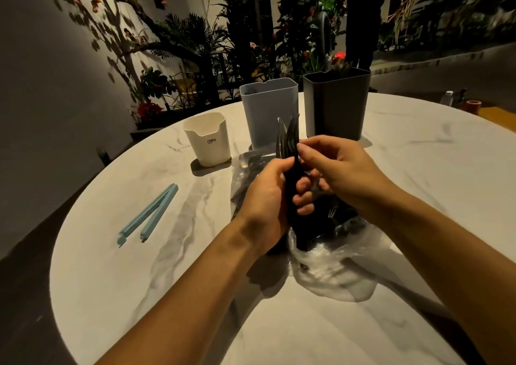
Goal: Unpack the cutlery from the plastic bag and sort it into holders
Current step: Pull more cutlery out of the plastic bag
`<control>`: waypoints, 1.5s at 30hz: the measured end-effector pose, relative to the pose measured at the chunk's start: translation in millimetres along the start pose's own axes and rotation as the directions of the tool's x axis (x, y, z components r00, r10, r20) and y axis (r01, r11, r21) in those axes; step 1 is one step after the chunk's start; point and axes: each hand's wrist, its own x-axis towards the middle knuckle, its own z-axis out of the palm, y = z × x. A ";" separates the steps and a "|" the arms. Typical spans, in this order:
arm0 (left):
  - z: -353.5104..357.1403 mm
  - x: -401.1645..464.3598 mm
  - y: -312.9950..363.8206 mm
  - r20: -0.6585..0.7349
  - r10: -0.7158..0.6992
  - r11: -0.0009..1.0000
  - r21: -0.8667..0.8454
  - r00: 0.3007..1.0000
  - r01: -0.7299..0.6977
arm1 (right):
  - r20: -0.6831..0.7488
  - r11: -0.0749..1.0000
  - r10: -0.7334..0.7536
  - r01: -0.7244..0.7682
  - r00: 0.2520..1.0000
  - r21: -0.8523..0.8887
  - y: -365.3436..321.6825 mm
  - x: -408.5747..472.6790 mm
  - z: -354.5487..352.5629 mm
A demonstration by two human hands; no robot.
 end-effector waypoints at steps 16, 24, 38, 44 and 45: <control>-4.6 4.2 -4.3 0.006 0.019 0.993 0.116 1.000 -0.019 | -0.027 0.988 0.109 -0.105 0.994 0.117 -1.3 2.1 -12.0; -2.0 2.5 -3.4 -0.025 0.008 0.990 0.140 1.000 -0.005 | -0.051 0.991 0.091 -0.085 0.995 0.100 0.2 1.7 -10.1; -0.6 5.9 -9.6 -0.045 0.041 0.987 0.158 0.998 -0.034 | -0.059 0.989 0.131 -0.127 0.990 0.070 0.3 4.0 -16.7; -0.6 6.3 -8.5 -0.051 0.048 0.995 0.089 0.998 -0.044 | -0.101 0.978 0.158 -0.142 0.982 0.152 -5.7 1.7 -16.8; -1.1 7.1 -8.8 -0.059 0.049 0.995 0.089 0.997 -0.043 | -0.096 0.979 0.151 -0.135 0.984 0.154 -5.9 1.7 -17.2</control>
